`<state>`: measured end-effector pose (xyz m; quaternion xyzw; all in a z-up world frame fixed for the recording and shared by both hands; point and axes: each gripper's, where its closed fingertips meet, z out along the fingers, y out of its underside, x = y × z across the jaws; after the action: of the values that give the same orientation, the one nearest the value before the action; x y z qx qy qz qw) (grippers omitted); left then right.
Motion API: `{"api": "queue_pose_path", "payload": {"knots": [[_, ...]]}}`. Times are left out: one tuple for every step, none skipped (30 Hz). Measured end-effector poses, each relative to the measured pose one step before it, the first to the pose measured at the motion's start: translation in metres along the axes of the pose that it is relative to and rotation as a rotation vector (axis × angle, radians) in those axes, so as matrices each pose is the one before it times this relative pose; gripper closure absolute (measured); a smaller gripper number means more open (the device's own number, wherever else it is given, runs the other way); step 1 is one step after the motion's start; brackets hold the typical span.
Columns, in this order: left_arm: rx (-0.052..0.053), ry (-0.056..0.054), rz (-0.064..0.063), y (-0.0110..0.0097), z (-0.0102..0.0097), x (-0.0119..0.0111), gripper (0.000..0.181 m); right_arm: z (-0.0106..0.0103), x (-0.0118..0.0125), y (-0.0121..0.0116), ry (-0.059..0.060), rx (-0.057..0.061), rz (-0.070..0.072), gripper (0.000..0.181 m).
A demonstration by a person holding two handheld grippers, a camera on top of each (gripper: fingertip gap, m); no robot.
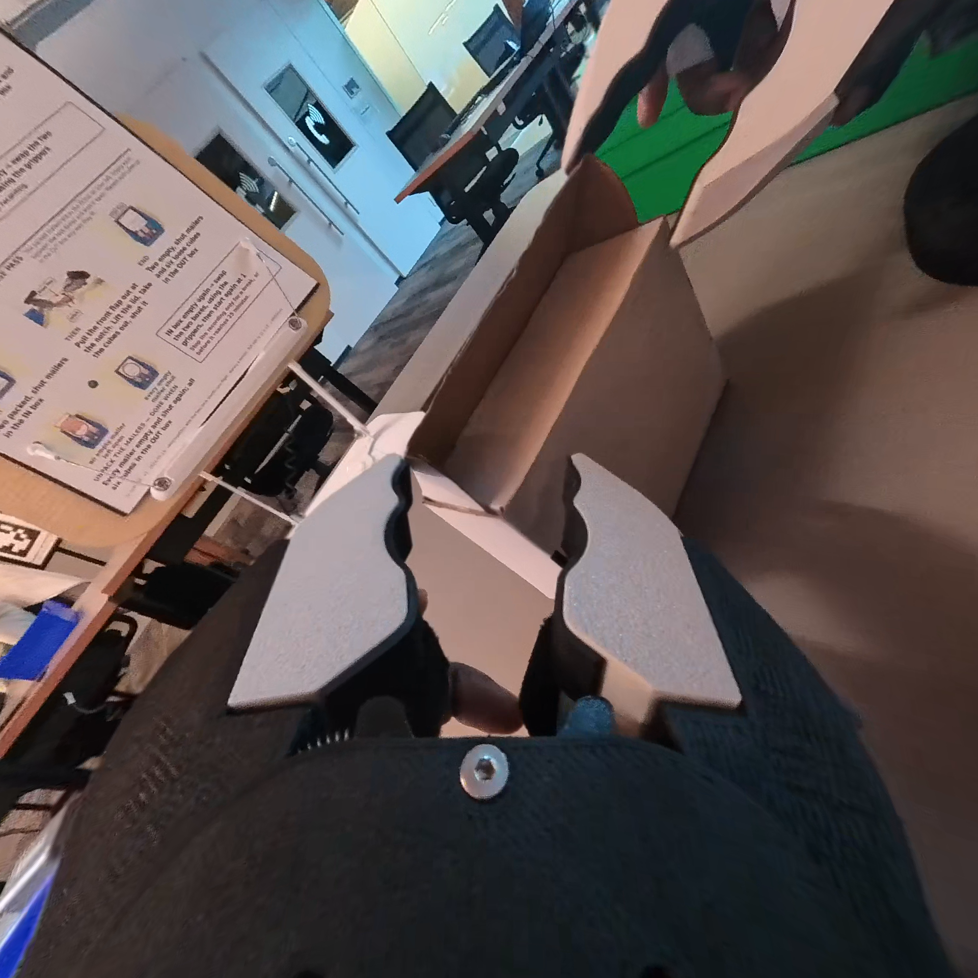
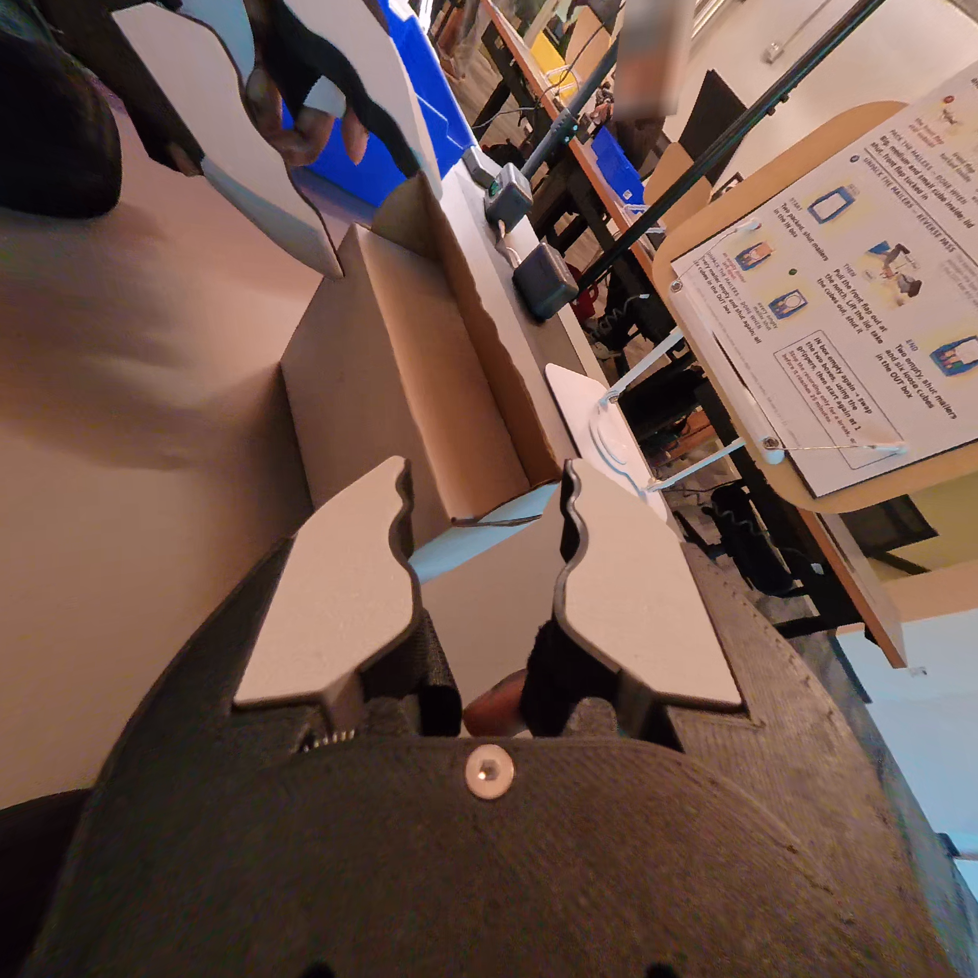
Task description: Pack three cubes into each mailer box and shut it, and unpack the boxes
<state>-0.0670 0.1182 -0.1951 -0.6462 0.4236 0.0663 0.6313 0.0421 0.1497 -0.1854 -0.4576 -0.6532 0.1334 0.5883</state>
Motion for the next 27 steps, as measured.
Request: {"api": "queue_pose_path", "payload": {"knots": [[-0.0028, 0.0023, -0.0022, 0.00161, -0.00048, 0.00079, 0.128, -0.00034, -0.00085, 0.00038, -0.0014, -0.0002, 0.0043, 0.129], [0.0017, 0.0015, -0.0012, 0.00084, -0.00075, 0.00070, 0.129, -0.00042, -0.00105, 0.00017, -0.0040, 0.0015, 0.0035, 0.130], [0.0027, 0.0027, -0.0068, 0.00018, -0.00078, 0.00049, 0.129, -0.00072, -0.00104, -0.00001, -0.0071, 0.0042, 0.0085, 0.131], [0.0073, 0.0028, -0.0161, -0.00068, -0.00091, -0.00018, 0.131, -0.00092, -0.00080, -0.00072, -0.0098, 0.0099, 0.0200, 0.131], [0.0112, 0.0059, -0.0288, -0.00124, -0.00103, -0.00063, 0.134, -0.00106, -0.00022, -0.00145, -0.0109, 0.0152, 0.0304, 0.133], [0.0152, 0.0143, -0.0428, -0.00158, -0.00124, -0.00064, 0.137, -0.00131, -0.00034, -0.00158, -0.0155, 0.0194, 0.0387, 0.134], [0.0198, 0.0202, -0.0636, -0.00175, -0.00134, -0.00107, 0.141, -0.00119, 0.00042, -0.00148, -0.0159, 0.0222, 0.0470, 0.136], [0.0251, 0.0260, -0.0828, -0.00217, -0.00141, -0.00156, 0.146, -0.00122, 0.00089, -0.00196, -0.0176, 0.0273, 0.0579, 0.140], [0.0242, 0.0362, -0.0906, -0.00182, -0.00130, -0.00113, 0.150, -0.00090, 0.00085, -0.00204, -0.0220, 0.0308, 0.0697, 0.144], [0.0187, 0.0378, -0.0871, -0.00101, -0.00082, -0.00107, 0.153, -0.00048, -0.00003, -0.00170, -0.0307, 0.0297, 0.0760, 0.144], [0.0113, 0.0321, -0.0740, -0.00020, -0.00037, -0.00129, 0.156, -0.00012, 0.00058, -0.00128, -0.0271, 0.0254, 0.0728, 0.145], [0.0094, 0.0191, -0.0557, -0.00004, -0.00004, -0.00197, 0.160, 0.00032, 0.00205, -0.00102, -0.0146, 0.0205, 0.0657, 0.147], [0.0075, 0.0062, -0.0402, 0.00014, 0.00035, -0.00245, 0.164, 0.00060, 0.00241, -0.00084, -0.0095, 0.0169, 0.0576, 0.150], [0.0081, 0.0084, -0.0335, -0.00017, 0.00055, -0.00111, 0.164, 0.00059, 0.00139, -0.00082, -0.0136, 0.0170, 0.0518, 0.151], [0.0036, 0.0058, -0.0333, 0.00001, 0.00058, -0.00118, 0.164, 0.00062, 0.00309, -0.00055, -0.0047, 0.0130, 0.0571, 0.155], [0.0018, 0.0064, -0.0390, -0.00013, 0.00055, -0.00113, 0.164, 0.00055, 0.00262, -0.00086, -0.0081, 0.0125, 0.0581, 0.157], [0.0036, 0.0114, -0.0432, -0.00048, 0.00045, -0.00069, 0.164, 0.00057, 0.00189, -0.00062, -0.0116, 0.0111, 0.0556, 0.159], [0.0056, 0.0205, -0.0422, -0.00044, 0.00020, 0.00057, 0.164, 0.00048, 0.00119, -0.00045, -0.0170, 0.0093, 0.0577, 0.162], [0.0052, 0.0224, -0.0481, -0.00036, 0.00024, 0.00047, 0.164, 0.00071, 0.00098, -0.00022, -0.0209, 0.0072, 0.0692, 0.164], [0.0074, 0.0189, -0.0560, -0.00058, 0.00024, -0.00060, 0.164, 0.00065, 0.00110, -0.00062, -0.0233, 0.0109, 0.0722, 0.165], [0.0087, 0.0238, -0.0597, -0.00068, 0.00014, -0.00021, 0.164, 0.00035, -0.00067, -0.00047, -0.0334, 0.0109, 0.0591, 0.164], [0.0081, 0.0257, -0.0607, -0.00061, 0.00008, -0.00007, 0.164, -0.00018, -0.00005, -0.00026, -0.0263, 0.0080, 0.0547, 0.165], [0.0073, 0.0267, -0.0614, -0.00075, -0.00003, 0.00015, 0.163, -0.00020, 0.00144, -0.00076, -0.0148, 0.0083, 0.0544, 0.167], [0.0064, 0.0314, -0.0620, -0.00059, -0.00008, 0.00060, 0.163, 0.00001, -0.00048, -0.00035, -0.0237, 0.0069, 0.0429, 0.166], [0.0077, 0.0250, -0.0605, -0.00080, -0.00004, -0.00044, 0.163, -0.00003, 0.00055, -0.00008, -0.0118, 0.0052, 0.0310, 0.168], [0.0068, 0.0213, -0.0509, -0.00090, 0.00010, -0.00033, 0.163, -0.00005, 0.00166, -0.00001, -0.0007, 0.0032, 0.0219, 0.171], [0.0034, 0.0195, -0.0354, -0.00070, -0.00012, -0.00021, 0.163, -0.00004, -0.00009, -0.00021, -0.0092, 0.0015, 0.0180, 0.171]]}}
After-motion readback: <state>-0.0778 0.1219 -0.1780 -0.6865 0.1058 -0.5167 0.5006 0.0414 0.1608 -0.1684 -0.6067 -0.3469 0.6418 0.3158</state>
